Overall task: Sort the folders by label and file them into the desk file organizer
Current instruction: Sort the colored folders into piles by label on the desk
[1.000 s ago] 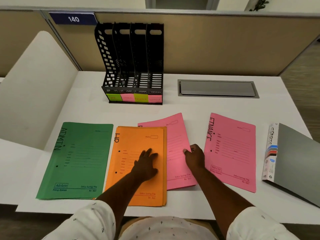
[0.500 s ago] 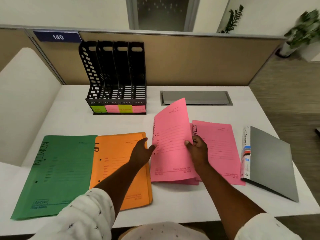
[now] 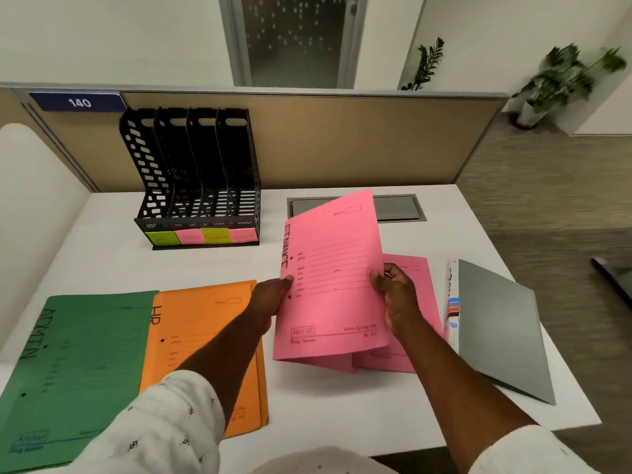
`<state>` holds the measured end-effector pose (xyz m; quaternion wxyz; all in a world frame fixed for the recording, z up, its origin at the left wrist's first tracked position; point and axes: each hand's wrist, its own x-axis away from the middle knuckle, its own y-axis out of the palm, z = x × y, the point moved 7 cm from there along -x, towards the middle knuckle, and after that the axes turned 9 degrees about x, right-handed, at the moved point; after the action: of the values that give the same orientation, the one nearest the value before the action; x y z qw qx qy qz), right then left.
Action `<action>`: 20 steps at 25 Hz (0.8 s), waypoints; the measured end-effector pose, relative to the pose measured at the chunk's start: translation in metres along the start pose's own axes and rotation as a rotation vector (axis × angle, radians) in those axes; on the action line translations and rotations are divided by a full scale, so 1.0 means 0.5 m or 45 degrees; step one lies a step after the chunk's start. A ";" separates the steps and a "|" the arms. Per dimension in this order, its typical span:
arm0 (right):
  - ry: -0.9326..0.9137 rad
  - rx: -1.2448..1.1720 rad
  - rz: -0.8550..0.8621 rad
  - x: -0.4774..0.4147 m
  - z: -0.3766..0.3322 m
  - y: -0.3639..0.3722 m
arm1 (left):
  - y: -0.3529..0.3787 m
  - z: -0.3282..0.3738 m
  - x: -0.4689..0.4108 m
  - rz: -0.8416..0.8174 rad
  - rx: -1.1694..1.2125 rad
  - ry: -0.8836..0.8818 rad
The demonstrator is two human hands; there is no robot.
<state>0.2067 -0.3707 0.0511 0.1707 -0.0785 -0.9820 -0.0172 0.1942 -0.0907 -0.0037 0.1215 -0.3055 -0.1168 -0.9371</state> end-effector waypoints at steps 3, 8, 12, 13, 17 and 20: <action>0.018 0.203 0.090 -0.016 0.023 -0.048 | 0.016 0.013 -0.003 0.062 0.090 0.073; 0.043 0.477 0.108 -0.044 0.052 -0.079 | 0.049 0.050 -0.010 0.040 0.108 0.126; 0.064 0.545 0.134 -0.079 0.063 -0.122 | 0.125 0.049 0.001 -0.042 0.093 0.092; 0.033 0.588 0.170 -0.087 0.062 -0.139 | 0.143 0.041 0.001 -0.050 0.070 0.095; -0.010 0.758 0.260 -0.108 0.070 -0.209 | 0.205 -0.015 -0.010 -0.055 -0.040 0.103; 0.072 0.896 0.250 -0.128 0.101 -0.263 | 0.246 -0.060 -0.024 -0.018 -0.101 0.071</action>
<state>0.2285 -0.5072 -0.0189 0.2152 -0.1084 -0.9105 0.3360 0.2239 -0.2134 -0.0170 0.1059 -0.2830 -0.0785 -0.9500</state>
